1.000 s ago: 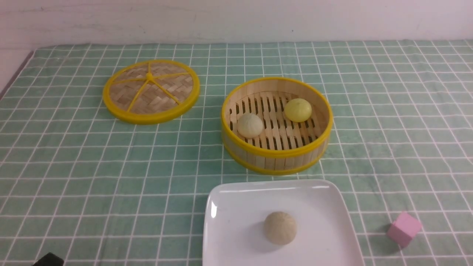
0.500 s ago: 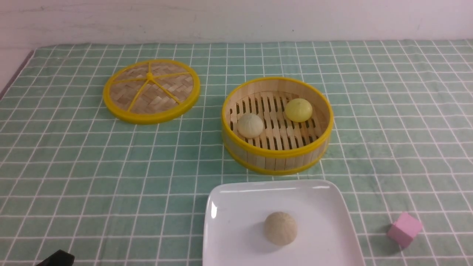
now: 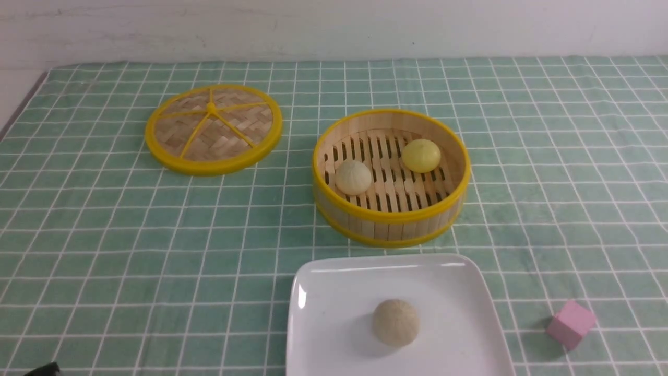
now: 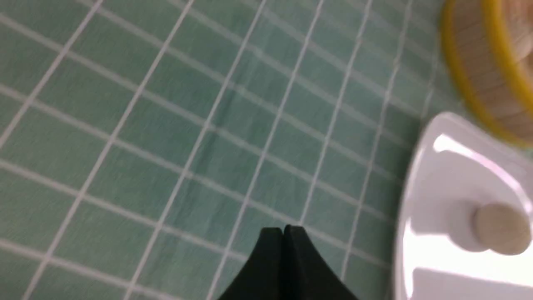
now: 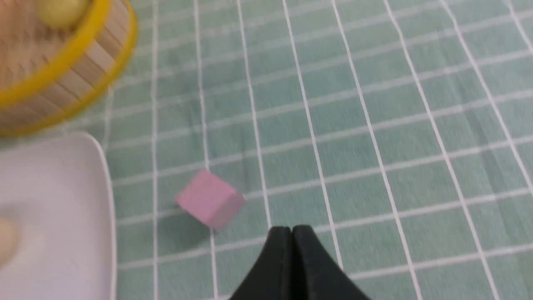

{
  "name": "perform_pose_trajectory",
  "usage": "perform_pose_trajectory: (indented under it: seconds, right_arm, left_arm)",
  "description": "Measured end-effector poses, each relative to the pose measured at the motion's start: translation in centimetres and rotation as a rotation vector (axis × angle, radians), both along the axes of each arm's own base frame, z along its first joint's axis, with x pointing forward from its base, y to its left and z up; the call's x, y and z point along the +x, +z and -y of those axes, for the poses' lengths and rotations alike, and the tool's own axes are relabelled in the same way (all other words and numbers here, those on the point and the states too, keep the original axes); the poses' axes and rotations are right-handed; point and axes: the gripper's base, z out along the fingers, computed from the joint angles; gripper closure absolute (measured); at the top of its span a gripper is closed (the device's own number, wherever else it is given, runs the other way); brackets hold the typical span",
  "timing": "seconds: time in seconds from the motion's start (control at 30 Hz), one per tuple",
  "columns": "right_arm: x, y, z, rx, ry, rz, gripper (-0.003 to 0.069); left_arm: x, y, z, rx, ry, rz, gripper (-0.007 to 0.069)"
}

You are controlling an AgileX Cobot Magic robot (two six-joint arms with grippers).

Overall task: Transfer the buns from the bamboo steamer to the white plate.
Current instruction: 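Reach toward a bun in the bamboo steamer with the right gripper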

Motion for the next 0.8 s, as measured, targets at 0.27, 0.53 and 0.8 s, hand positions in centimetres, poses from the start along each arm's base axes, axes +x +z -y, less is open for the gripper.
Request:
perform_pose_trajectory:
  seconds: [0.27,0.53,0.8]
  right_arm:
    - [7.3,-1.6,-3.9,0.181,0.399,-0.296,0.0662]
    - [13.7,-2.2,-10.7,0.301,0.765,-0.293,0.0648]
    - [21.7,-1.5,-13.3,0.129,0.672,-0.185,0.0545]
  left_arm:
    - [4.0,-0.9,1.4,-0.005,-0.25,-0.193,0.0623]
    - [7.0,-2.1,3.3,-0.164,-0.426,-0.192,0.061]
    - [8.0,-2.7,3.4,-0.179,-0.432,-0.19,0.0586]
